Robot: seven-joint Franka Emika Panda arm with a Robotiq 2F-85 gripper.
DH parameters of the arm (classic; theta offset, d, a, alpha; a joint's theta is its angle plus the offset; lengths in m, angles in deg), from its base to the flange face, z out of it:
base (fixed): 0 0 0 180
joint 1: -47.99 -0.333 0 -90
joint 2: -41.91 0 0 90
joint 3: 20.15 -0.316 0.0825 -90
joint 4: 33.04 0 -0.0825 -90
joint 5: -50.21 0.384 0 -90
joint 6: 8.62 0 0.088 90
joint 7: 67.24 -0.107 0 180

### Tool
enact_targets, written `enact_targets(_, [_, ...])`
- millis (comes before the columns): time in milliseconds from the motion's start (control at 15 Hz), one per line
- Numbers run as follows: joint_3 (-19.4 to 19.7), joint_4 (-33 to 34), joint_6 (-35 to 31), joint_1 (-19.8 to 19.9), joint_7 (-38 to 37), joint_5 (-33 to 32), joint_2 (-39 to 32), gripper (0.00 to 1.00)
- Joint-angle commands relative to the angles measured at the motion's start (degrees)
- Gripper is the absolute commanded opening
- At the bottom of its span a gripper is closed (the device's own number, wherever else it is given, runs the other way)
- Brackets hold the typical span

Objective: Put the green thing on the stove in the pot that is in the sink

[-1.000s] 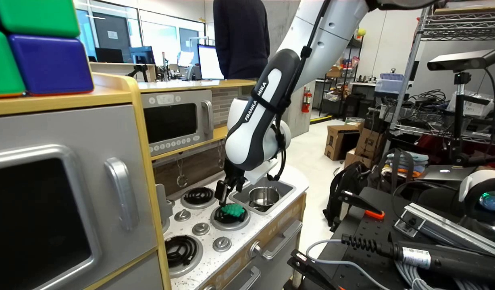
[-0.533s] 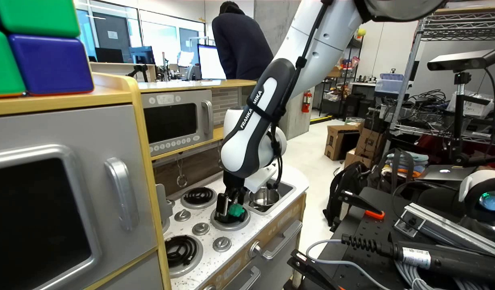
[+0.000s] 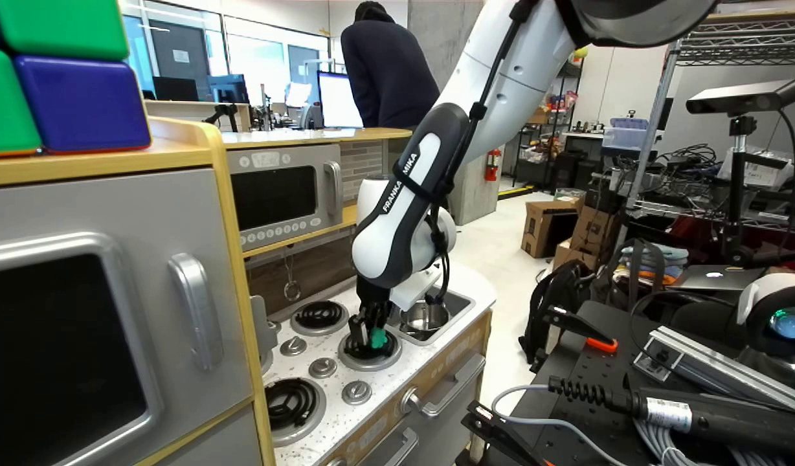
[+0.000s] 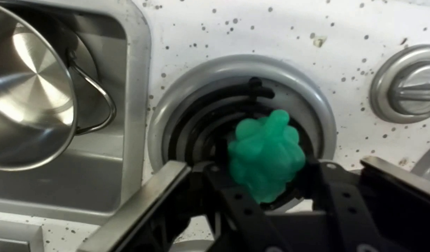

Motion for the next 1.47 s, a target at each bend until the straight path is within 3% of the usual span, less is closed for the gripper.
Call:
enact_targets(0, [0.37, -4.03, -2.28, 2.7, -0.56, 0.58, 5.06, 0.19])
enact_targets(200, [-0.92, -7.0, -3.88, 8.26, -1.9, 4.21, 9.52, 0.19])
enact_targets(400, [1.52, -1.35, 2.91, 10.28, -5.5, 7.44, 8.42, 0.19])
enact_targets(600, [5.23, 8.51, 13.81, 8.84, -11.55, 8.5, 1.96, 0.19])
enact_targets(867, [6.01, 18.8, 24.28, 7.84, -20.39, 10.31, -5.44, 0.19])
enact_targets(1400, [6.69, 32.23, 30.22, 7.86, -30.3, 11.69, -15.21, 0.19])
